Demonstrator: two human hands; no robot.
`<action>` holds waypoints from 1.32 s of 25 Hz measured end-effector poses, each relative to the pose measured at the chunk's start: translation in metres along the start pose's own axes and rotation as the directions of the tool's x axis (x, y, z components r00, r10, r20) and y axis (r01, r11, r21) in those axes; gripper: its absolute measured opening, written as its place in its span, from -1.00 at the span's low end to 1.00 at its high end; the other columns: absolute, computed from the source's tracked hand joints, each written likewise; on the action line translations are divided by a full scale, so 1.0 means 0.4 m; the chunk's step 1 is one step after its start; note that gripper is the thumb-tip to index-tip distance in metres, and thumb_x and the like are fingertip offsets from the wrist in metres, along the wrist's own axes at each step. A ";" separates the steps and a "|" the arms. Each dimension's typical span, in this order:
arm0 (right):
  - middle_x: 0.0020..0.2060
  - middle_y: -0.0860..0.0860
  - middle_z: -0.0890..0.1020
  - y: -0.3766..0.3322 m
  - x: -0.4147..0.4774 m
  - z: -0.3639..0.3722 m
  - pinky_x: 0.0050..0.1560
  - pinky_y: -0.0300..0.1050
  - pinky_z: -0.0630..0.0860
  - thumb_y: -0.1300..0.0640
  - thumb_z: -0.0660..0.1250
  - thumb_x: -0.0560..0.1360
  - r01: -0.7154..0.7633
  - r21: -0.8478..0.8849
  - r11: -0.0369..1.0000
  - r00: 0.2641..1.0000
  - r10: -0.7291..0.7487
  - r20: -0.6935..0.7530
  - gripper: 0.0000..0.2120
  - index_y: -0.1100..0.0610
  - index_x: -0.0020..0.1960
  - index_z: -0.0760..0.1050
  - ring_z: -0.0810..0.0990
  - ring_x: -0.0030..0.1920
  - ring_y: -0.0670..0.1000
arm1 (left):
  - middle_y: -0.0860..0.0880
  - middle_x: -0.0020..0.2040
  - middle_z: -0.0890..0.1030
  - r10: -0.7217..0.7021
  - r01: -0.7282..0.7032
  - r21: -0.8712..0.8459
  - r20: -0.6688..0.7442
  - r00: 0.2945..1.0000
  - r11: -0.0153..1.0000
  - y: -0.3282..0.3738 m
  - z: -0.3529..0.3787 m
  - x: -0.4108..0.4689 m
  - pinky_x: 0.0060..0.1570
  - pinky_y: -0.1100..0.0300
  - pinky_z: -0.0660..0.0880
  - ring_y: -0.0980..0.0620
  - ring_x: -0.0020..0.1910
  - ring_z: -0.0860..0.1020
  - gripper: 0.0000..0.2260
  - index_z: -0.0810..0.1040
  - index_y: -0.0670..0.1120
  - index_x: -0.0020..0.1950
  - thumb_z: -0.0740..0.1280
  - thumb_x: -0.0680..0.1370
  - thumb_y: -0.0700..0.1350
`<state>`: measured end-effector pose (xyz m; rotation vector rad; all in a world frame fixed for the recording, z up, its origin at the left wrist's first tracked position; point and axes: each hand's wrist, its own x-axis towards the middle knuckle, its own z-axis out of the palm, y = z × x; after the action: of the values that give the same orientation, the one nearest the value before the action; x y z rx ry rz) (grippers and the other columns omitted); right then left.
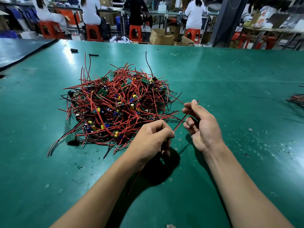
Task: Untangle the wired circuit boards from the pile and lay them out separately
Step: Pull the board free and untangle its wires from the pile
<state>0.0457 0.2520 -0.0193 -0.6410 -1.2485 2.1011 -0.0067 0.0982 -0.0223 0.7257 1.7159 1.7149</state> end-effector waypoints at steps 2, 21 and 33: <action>-0.43 0.02 0.56 -0.009 0.001 -0.001 -0.51 -0.28 0.26 0.07 0.31 0.60 -0.086 0.096 0.992 0.996 0.084 0.022 -0.66 0.14 -0.31 0.59 0.27 -0.58 -0.11 | -0.07 -0.44 0.52 -0.010 0.010 0.008 0.016 1.000 1.000 0.000 0.001 -0.001 -0.42 0.17 0.36 -0.07 -0.50 0.47 -0.88 0.51 -0.17 -0.23 0.30 0.52 -0.27; 0.00 0.08 0.67 0.055 -0.039 -0.010 -0.10 -0.09 0.47 -0.12 0.56 0.41 -0.116 -0.371 0.921 0.778 0.316 0.543 -0.56 0.08 0.19 0.64 0.55 -0.16 0.04 | -0.08 -0.14 0.62 -0.133 0.084 -0.345 -0.122 0.983 0.935 0.025 -0.018 0.000 -0.47 0.27 0.46 0.05 -0.47 0.49 -0.76 0.54 -0.10 0.24 0.30 0.61 -0.06; -0.22 0.11 0.56 0.019 -0.026 -0.025 -0.14 -0.10 0.51 -0.04 0.57 0.35 -0.163 -0.249 0.955 0.830 0.270 0.489 -0.56 0.21 0.09 0.64 0.47 -0.30 0.00 | -0.06 -0.12 0.68 -0.139 0.158 -0.461 0.075 0.987 0.873 0.020 -0.028 -0.004 -0.39 0.26 0.46 0.03 -0.45 0.52 -0.72 0.57 -0.10 0.28 0.29 0.60 -0.08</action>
<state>0.0580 0.2479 -0.0294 -0.3064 -1.7696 2.4615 -0.0142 0.0895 -0.0143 0.3910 1.2180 1.8856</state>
